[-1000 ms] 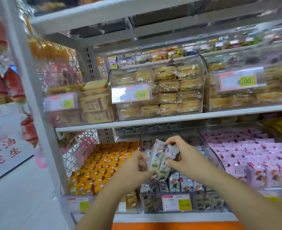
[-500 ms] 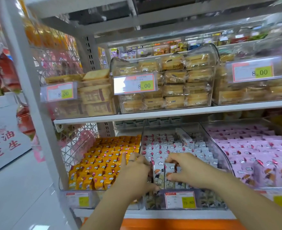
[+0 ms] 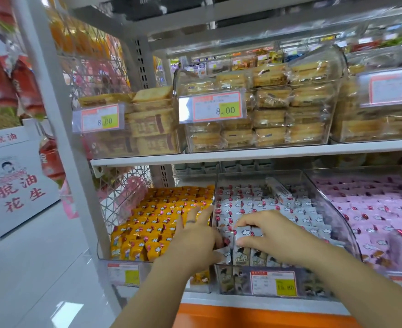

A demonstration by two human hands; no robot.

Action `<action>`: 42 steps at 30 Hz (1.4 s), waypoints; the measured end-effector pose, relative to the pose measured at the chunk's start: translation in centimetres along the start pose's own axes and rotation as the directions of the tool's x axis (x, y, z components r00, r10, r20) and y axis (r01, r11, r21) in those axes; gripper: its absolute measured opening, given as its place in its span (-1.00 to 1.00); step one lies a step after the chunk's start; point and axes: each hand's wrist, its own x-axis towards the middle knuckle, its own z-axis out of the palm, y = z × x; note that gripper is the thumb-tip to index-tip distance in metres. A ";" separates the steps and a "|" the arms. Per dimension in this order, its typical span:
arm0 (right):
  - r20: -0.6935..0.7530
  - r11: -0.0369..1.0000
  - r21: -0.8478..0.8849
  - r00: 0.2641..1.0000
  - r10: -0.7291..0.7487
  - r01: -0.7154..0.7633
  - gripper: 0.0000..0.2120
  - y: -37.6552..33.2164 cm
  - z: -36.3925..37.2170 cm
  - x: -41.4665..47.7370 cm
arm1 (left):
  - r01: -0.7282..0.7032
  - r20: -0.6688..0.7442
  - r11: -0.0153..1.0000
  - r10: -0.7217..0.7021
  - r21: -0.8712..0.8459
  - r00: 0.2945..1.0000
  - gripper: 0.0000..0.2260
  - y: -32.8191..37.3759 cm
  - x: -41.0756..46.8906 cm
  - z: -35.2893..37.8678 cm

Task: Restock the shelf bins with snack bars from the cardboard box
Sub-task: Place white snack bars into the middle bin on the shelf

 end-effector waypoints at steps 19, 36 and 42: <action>0.064 0.933 -0.356 0.998 -0.021 0.043 -0.69 0.1 2.8 -0.7 | 0.117 -0.159 0.993 -0.114 0.010 0.981 -0.68 0.6 1.5 1.5; 0.134 0.973 -0.229 0.991 0.026 0.005 -0.66 0.6 2.4 -0.4 | 0.116 -0.008 0.983 -0.116 0.145 0.993 -0.52 1.0 1.7 0.9; 0.103 0.968 -0.251 0.995 0.013 0.014 -0.68 0.6 2.6 -0.4 | 0.180 -0.117 0.963 -0.159 0.200 0.980 -0.55 1.6 2.0 2.0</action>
